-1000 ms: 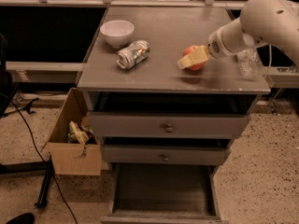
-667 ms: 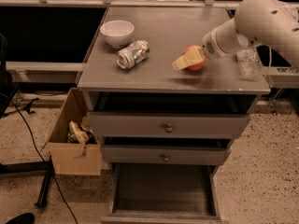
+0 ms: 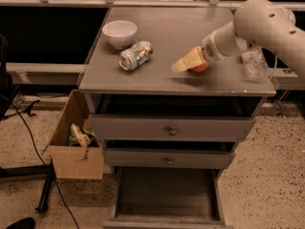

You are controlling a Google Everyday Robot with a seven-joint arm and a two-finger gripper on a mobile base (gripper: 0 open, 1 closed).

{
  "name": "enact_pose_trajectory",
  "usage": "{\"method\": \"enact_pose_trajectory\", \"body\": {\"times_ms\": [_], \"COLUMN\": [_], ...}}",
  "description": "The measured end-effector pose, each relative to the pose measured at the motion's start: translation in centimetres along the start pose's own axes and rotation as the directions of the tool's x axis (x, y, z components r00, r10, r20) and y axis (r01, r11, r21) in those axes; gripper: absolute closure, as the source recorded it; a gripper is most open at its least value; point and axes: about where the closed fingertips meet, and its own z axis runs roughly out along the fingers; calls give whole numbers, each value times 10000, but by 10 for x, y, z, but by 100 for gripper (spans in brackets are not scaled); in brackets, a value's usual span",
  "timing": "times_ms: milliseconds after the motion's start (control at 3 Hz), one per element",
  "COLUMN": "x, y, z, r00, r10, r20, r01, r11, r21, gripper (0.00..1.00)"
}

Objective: Place apple into top drawer

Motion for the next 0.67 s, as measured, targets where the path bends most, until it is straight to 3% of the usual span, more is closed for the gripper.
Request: {"method": "enact_pose_trajectory", "body": {"times_ms": [667], "x": [0], "y": [-1], "z": [8], "r00": [10000], "r10": [-4], "r20": [44], "r01": [5], "r11": [10000], "r21": [-43], "gripper": [50]}}
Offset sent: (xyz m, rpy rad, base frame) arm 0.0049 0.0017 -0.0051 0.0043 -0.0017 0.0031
